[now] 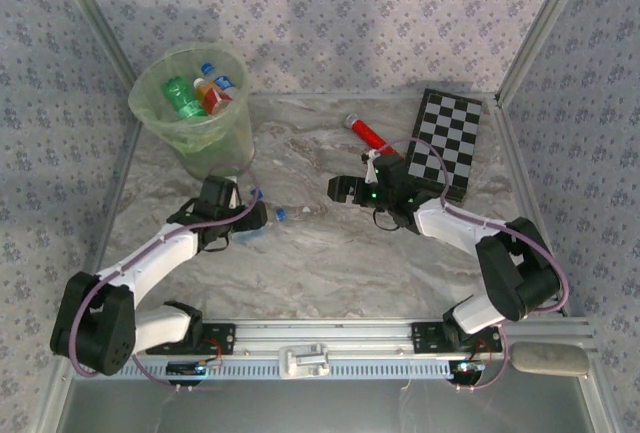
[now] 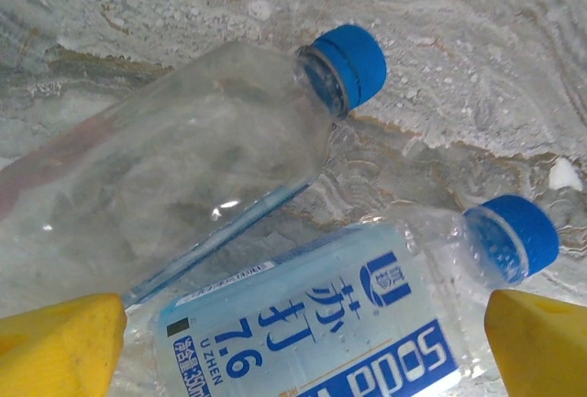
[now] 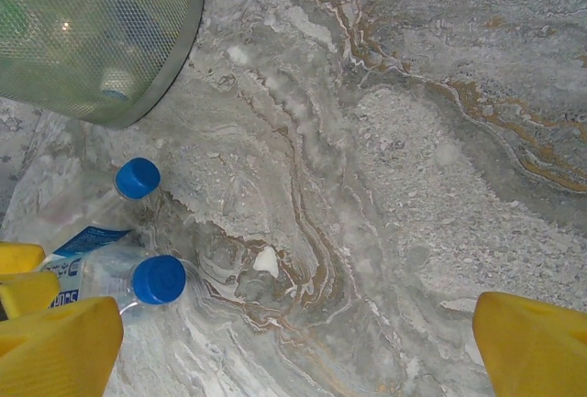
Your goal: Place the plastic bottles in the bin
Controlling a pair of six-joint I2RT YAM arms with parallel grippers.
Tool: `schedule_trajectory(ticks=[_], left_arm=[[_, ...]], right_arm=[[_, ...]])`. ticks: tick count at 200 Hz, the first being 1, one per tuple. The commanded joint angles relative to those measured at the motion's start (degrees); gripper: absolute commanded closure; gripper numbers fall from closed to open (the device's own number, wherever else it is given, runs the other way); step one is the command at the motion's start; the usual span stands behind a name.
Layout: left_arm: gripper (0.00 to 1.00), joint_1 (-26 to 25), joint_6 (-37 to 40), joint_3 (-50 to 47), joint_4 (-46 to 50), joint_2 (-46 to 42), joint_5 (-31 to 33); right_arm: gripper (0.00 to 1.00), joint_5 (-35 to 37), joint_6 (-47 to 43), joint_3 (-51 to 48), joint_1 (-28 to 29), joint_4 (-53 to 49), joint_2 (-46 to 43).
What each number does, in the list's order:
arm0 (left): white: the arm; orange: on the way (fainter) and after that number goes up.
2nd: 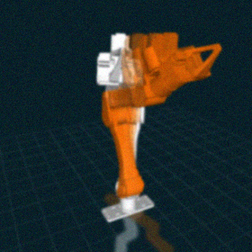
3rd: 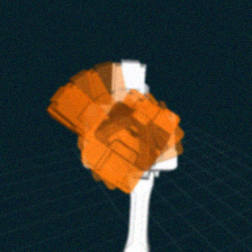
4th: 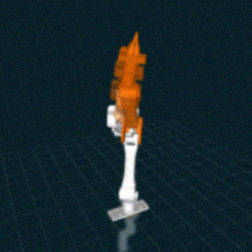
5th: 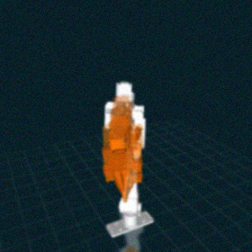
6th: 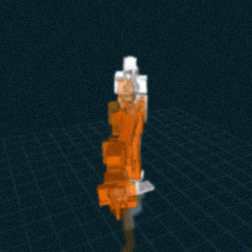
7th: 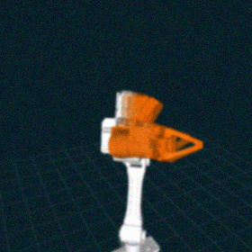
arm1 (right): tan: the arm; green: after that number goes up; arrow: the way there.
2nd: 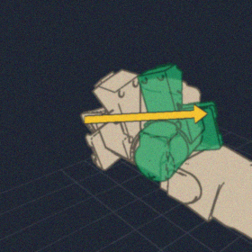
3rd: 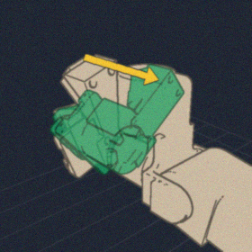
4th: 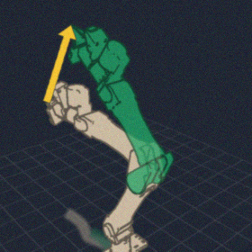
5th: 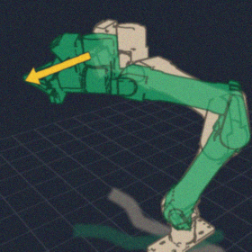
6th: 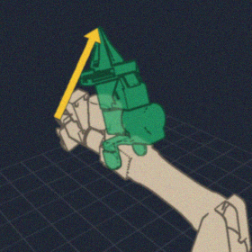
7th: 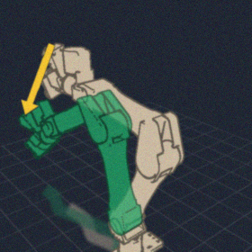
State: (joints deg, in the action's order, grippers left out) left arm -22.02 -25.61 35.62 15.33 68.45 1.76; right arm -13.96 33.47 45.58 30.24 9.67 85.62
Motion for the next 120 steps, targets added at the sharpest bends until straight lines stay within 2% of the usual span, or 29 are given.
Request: schedule_trajectory(ticks=[1,75,120], left_arm=[[0.00,-1.25,-0.58,1.30,3.17,-0.46,-0.64],[0.00,-8.74,-3.57,-0.09,7.39,-3.15,2.61],[0.00,-11.39,-0.79,2.68,6.64,4.48,2.55]], right_arm=[[0.00,0.04,0.10,0.45,-0.61,-0.53,-1.33],[0.00,-1.47,1.24,1.07,-0.76,1.20,0.76],[0.00,-1.60,1.39,1.49,-0.80,0.81,0.42]])
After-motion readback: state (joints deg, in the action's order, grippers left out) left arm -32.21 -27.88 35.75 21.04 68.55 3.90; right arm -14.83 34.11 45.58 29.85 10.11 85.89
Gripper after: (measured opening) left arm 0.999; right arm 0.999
